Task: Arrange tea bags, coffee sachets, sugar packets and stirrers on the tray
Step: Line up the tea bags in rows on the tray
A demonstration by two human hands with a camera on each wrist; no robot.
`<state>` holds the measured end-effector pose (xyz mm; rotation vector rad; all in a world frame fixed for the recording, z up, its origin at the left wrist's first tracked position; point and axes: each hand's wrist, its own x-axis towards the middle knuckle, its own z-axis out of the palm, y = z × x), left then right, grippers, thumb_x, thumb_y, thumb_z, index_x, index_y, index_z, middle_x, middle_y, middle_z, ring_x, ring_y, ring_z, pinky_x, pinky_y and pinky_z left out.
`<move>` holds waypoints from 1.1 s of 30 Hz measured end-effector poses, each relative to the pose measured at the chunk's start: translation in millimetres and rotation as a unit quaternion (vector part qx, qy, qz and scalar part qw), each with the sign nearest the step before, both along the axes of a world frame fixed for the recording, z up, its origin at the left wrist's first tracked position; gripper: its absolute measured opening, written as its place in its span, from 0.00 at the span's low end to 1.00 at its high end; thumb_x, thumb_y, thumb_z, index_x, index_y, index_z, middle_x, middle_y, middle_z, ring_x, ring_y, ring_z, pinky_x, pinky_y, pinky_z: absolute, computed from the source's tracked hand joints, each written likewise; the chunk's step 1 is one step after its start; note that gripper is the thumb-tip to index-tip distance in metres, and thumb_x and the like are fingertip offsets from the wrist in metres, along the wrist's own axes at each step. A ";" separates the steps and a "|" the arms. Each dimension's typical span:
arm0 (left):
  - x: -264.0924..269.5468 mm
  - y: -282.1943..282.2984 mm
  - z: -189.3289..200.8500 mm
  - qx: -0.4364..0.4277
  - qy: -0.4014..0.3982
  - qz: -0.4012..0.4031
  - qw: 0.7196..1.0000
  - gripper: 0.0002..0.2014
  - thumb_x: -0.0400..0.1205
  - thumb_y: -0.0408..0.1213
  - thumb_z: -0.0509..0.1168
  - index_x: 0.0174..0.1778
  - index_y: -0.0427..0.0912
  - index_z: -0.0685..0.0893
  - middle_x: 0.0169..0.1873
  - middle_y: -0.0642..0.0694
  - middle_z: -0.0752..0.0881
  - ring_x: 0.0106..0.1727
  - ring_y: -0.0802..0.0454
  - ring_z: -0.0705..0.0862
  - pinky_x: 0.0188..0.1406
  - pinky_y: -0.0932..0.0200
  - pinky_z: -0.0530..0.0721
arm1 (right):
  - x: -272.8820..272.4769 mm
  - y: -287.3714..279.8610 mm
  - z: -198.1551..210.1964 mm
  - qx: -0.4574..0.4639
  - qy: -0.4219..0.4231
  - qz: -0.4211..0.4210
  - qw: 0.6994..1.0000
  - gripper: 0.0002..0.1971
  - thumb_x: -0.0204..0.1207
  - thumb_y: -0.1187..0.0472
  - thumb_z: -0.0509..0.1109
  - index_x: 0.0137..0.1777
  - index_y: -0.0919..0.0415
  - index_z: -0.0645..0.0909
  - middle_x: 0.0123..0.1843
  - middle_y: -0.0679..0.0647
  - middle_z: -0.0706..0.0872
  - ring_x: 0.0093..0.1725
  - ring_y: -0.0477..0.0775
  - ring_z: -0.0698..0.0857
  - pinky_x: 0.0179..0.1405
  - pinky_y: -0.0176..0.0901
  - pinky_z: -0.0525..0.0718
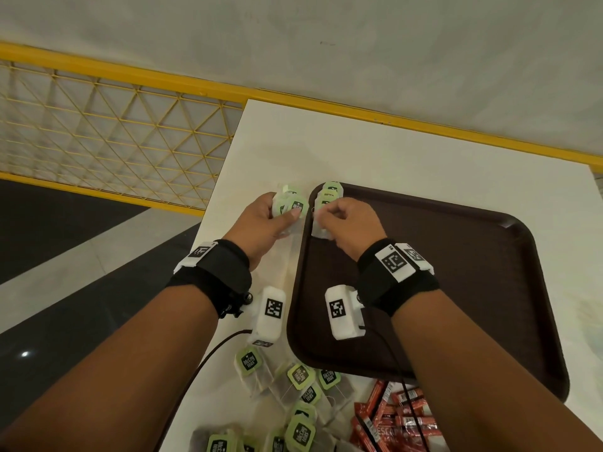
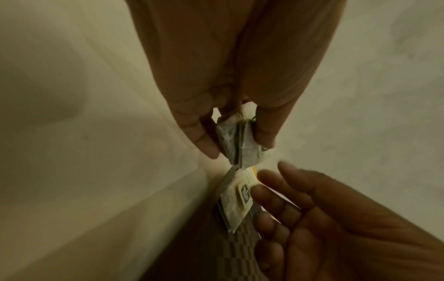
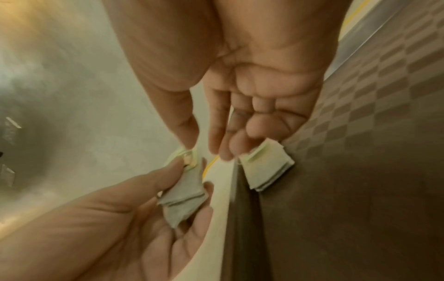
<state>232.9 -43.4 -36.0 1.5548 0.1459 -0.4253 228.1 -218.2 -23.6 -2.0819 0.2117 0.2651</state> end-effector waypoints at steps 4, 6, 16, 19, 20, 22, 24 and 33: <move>-3.0 -5.9 3.7 -0.041 -0.001 0.001 0.999 0.15 0.83 0.37 0.69 0.65 0.36 0.80 0.58 0.36 0.88 0.57 0.42 0.87 0.59 0.44 0.86 | -4.9 9.5 2.8 0.043 0.014 0.029 0.999 0.08 0.75 0.55 0.76 0.47 0.60 0.84 0.41 0.57 0.90 0.35 0.45 0.86 0.35 0.36 0.82; -4.1 -8.2 3.9 -0.067 0.008 -0.004 0.998 0.16 0.84 0.35 0.67 0.67 0.33 0.79 0.60 0.34 0.87 0.58 0.41 0.87 0.60 0.45 0.86 | -7.1 10.0 -0.9 0.068 0.010 -0.007 0.998 0.06 0.76 0.58 0.76 0.44 0.59 0.83 0.39 0.57 0.89 0.33 0.45 0.86 0.32 0.36 0.82; -3.3 3.3 -3.2 -0.101 0.091 0.055 0.989 0.14 0.87 0.27 0.59 0.69 0.32 0.75 0.55 0.35 0.86 0.54 0.44 0.87 0.53 0.51 0.89 | -11.6 -8.4 -16.8 0.043 0.070 -0.055 0.995 0.04 0.79 0.59 0.72 0.49 0.59 0.81 0.45 0.55 0.90 0.31 0.44 0.86 0.30 0.36 0.81; -3.8 6.9 -2.5 -0.102 0.100 0.058 0.988 0.13 0.87 0.27 0.59 0.67 0.33 0.75 0.55 0.34 0.86 0.57 0.43 0.87 0.52 0.53 0.90 | -10.9 -8.7 -19.5 -0.015 0.072 -0.034 0.997 0.03 0.80 0.59 0.72 0.46 0.57 0.81 0.42 0.54 0.90 0.28 0.44 0.84 0.30 0.34 0.78; -3.8 7.4 -1.4 -0.107 0.104 0.053 0.987 0.12 0.87 0.27 0.59 0.66 0.33 0.75 0.55 0.34 0.86 0.58 0.43 0.87 0.53 0.52 0.89 | -9.8 -7.8 -20.0 -0.030 0.074 -0.033 0.996 0.03 0.80 0.59 0.71 0.46 0.57 0.82 0.41 0.53 0.89 0.28 0.44 0.84 0.30 0.34 0.78; -3.2 7.8 -0.1 -0.117 0.111 0.041 0.986 0.13 0.85 0.24 0.57 0.65 0.33 0.75 0.56 0.33 0.86 0.59 0.42 0.87 0.55 0.51 0.89 | -7.8 -6.1 -20.2 -0.052 0.083 -0.037 0.995 0.04 0.79 0.58 0.71 0.46 0.58 0.83 0.40 0.52 0.89 0.28 0.45 0.84 0.29 0.34 0.78; -2.6 8.1 -0.6 -0.121 0.122 0.033 0.985 0.16 0.83 0.21 0.54 0.66 0.32 0.76 0.60 0.30 0.84 0.63 0.39 0.85 0.59 0.48 0.88 | -6.2 -5.7 -21.4 -0.071 0.092 -0.039 0.992 0.04 0.79 0.59 0.71 0.46 0.59 0.83 0.40 0.52 0.90 0.28 0.45 0.86 0.28 0.34 0.78; -9.7 7.9 -1.7 -0.055 0.072 0.002 0.996 0.16 0.83 0.24 0.65 0.68 0.33 0.78 0.61 0.35 0.86 0.60 0.43 0.88 0.51 0.56 0.90 | -10.7 -10.5 -12.2 -0.095 0.046 -0.059 0.993 0.07 0.79 0.51 0.70 0.46 0.55 0.81 0.40 0.50 0.87 0.33 0.46 0.87 0.35 0.40 0.82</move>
